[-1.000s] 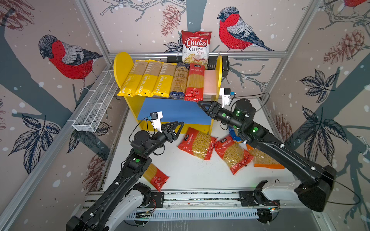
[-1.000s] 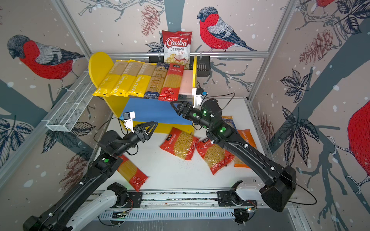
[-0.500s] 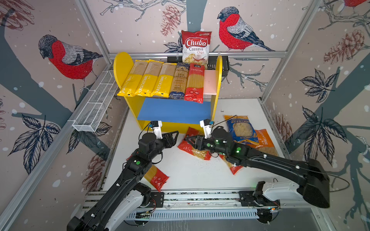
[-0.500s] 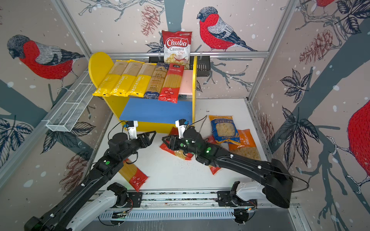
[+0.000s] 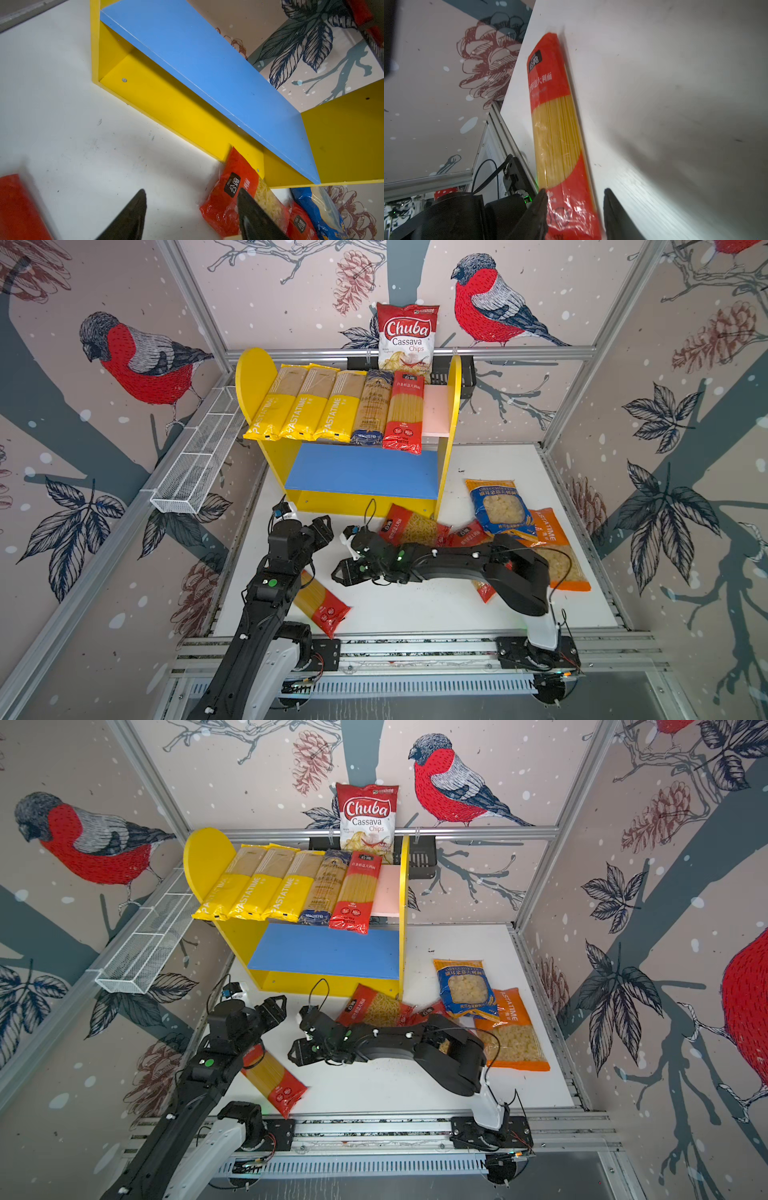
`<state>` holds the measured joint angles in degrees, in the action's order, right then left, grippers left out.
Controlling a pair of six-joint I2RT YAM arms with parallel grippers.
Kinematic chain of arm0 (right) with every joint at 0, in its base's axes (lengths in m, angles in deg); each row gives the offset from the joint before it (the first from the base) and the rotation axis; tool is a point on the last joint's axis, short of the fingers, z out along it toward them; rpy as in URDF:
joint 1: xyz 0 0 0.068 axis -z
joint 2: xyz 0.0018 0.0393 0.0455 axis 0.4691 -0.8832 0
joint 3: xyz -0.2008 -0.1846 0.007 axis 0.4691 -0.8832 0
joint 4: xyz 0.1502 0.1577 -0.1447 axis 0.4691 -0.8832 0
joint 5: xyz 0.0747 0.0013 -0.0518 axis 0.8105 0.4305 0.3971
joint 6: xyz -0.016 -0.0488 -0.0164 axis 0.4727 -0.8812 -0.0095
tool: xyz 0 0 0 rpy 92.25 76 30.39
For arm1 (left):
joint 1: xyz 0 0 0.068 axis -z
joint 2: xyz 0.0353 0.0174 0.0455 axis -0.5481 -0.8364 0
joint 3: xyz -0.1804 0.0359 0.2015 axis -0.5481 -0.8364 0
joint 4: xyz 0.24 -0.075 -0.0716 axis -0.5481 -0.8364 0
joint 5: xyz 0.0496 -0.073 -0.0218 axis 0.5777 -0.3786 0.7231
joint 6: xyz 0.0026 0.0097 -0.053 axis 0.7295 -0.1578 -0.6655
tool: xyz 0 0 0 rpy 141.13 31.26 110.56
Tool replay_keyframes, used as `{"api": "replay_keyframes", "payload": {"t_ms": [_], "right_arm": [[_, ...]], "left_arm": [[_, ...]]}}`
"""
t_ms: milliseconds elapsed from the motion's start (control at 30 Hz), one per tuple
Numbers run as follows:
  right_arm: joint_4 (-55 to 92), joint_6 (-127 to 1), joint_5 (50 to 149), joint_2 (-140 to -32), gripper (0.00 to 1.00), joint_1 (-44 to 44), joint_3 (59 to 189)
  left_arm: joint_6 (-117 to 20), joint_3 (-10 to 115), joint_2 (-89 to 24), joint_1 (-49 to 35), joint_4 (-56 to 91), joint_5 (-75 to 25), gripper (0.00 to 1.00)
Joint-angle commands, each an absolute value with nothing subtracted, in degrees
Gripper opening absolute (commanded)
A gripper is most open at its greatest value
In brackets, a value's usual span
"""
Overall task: Place and organize the pasta boxes and bags onto the shelf
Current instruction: 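Open the right gripper and lower both grippers to the red spaghetti pack on the table, then grasp the second red spaghetti pack lying on the table with both grippers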
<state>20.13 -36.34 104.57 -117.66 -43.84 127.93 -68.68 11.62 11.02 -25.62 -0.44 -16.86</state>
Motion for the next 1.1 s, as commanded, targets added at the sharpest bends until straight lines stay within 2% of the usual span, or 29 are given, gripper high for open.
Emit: {"api": "replay_keyframes", "payload": {"t_ms": [0,267,500,667,833,1067], "right_arm": [[15.97,-38.75,108.97,-121.44,0.46,-44.78,131.57],[15.52,-38.14,111.83,-127.80,0.46,-44.54,135.79],[14.60,-38.67,116.15,-132.70,0.42,-44.62,140.31],[14.99,-38.55,117.10,-134.54,0.33,-44.62,142.07],[17.27,-38.85,114.79,-131.95,0.16,-44.37,140.47],[18.34,-41.13,109.84,-123.23,0.09,-43.35,134.90]], "left_arm": [[-67.57,12.06,11.70,-26.12,-1.25,-17.71,0.68],[-68.15,11.27,12.80,-26.12,-0.92,-20.47,0.68],[-68.64,11.57,12.68,-26.12,0.28,-22.24,0.68],[-68.60,12.55,12.58,-26.12,0.03,-22.96,0.68],[-68.21,13.36,12.48,-26.12,-0.35,-23.35,0.68],[-67.98,14.41,12.33,-26.12,0.04,-25.05,0.68]]}}
